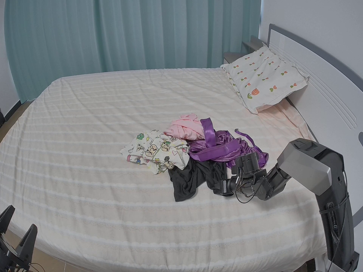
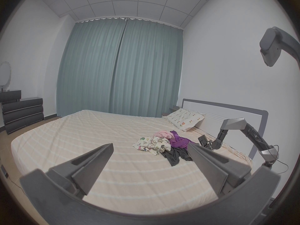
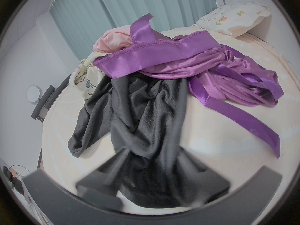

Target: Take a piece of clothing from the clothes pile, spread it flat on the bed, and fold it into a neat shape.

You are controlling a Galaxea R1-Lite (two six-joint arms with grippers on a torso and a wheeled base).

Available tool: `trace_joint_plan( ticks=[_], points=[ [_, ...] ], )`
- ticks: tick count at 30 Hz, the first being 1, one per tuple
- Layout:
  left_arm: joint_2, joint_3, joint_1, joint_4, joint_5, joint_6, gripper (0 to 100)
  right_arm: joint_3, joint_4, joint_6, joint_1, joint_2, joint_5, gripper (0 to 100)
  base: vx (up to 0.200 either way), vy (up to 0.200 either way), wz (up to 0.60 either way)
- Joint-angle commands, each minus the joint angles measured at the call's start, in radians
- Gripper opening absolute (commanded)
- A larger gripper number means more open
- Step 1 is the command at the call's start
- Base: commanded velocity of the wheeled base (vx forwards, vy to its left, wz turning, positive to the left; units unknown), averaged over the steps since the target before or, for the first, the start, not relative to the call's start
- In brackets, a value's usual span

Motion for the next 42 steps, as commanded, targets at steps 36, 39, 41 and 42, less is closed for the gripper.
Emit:
trace_joint_plan(
  ticks=[36,39,41,42],
  points=[
    [1.507,-0.271,-0.488,-0.538,0.069,-0.421,100,0.499,-0.368,0.728,-0.014,-0.278,0.078,0,0.0,0.0,0.0],
    [1.616,-0.336,-0.534,-0.546,0.098,-0.503,100,0.503,-0.368,0.728,-0.015,-0.273,0.079,0,0.0,0.0,0.0],
    [1.68,-0.382,-0.551,-0.546,0.112,-0.537,100,0.505,-0.371,0.727,-0.014,-0.275,0.079,0,0.0,0.0,0.0],
    [1.715,-0.402,-0.559,-0.546,0.122,-0.546,100,0.506,-0.377,0.725,-0.014,-0.278,0.078,0,0.0,0.0,0.0]
  ],
)
